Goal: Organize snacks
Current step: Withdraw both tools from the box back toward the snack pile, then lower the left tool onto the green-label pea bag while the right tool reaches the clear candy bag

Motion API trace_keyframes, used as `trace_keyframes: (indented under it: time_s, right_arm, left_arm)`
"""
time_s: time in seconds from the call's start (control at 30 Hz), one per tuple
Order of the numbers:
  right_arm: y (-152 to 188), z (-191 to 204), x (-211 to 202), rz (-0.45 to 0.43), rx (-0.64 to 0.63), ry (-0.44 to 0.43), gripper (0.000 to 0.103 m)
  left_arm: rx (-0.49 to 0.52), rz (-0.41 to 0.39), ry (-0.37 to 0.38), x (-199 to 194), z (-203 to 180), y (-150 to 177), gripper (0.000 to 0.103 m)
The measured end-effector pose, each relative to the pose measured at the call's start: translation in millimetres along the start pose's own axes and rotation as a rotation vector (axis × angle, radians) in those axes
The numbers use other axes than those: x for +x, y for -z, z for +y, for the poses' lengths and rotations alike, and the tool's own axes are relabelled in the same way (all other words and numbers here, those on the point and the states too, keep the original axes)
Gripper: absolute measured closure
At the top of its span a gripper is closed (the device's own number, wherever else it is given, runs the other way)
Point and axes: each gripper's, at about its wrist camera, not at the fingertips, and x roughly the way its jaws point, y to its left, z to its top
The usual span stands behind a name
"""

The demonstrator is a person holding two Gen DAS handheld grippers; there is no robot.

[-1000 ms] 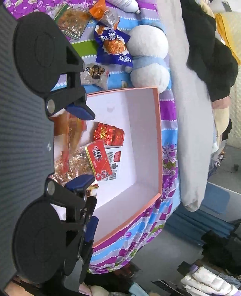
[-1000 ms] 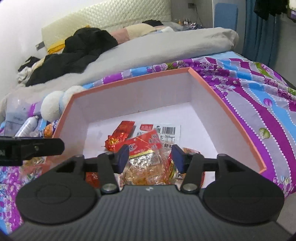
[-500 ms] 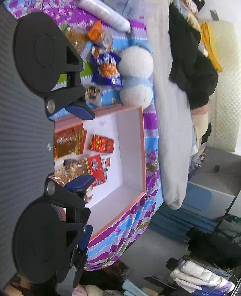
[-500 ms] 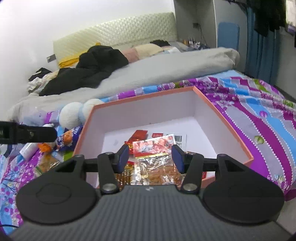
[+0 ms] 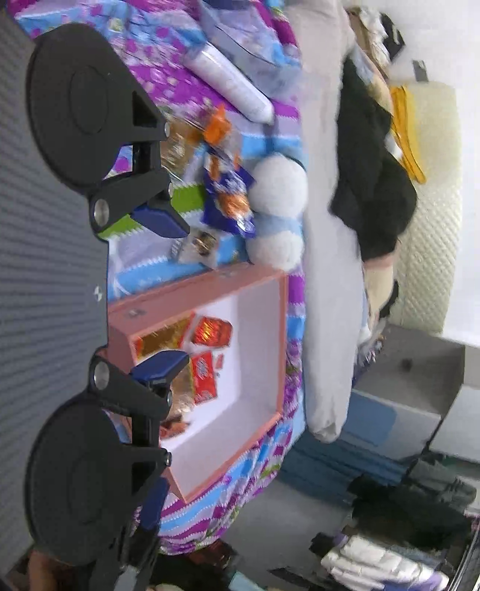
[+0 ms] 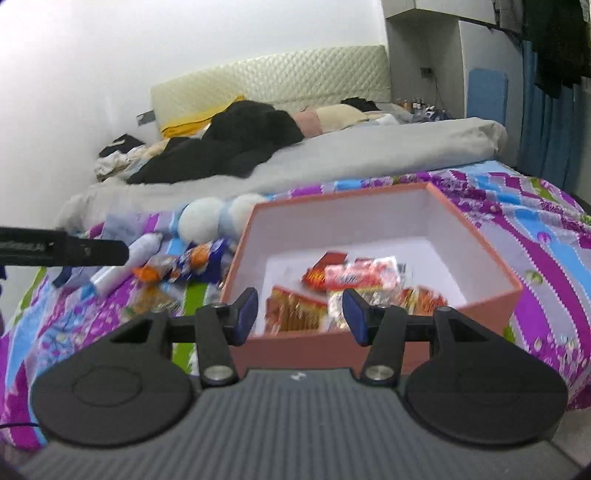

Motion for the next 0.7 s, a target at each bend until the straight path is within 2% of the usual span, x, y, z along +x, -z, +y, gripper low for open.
trace_keyframes:
  time_s: [0.27, 0.33, 0.47, 0.7]
  right_arm:
    - [29, 35, -16, 0.014, -0.018, -0.05, 0.049]
    - [37, 43, -17, 0.033, -0.027, -0.086, 0.05]
    - [50, 55, -22, 0.048, -0.027, -0.087, 0.05]
    - [60, 66, -29, 0.049, -0.028, -0.083, 0.05]
  left_arm:
    - [-0.022, 0.023, 0.009, -21, 9, 34, 0.031]
    - [-0.021, 0.035, 0.009, -27, 11, 43, 0.031]
    - [-0.034, 0.039, 0.007, -39, 20, 59, 0.031]
    - [-0.082, 0.038, -0.025, -43, 55, 63, 0.031]
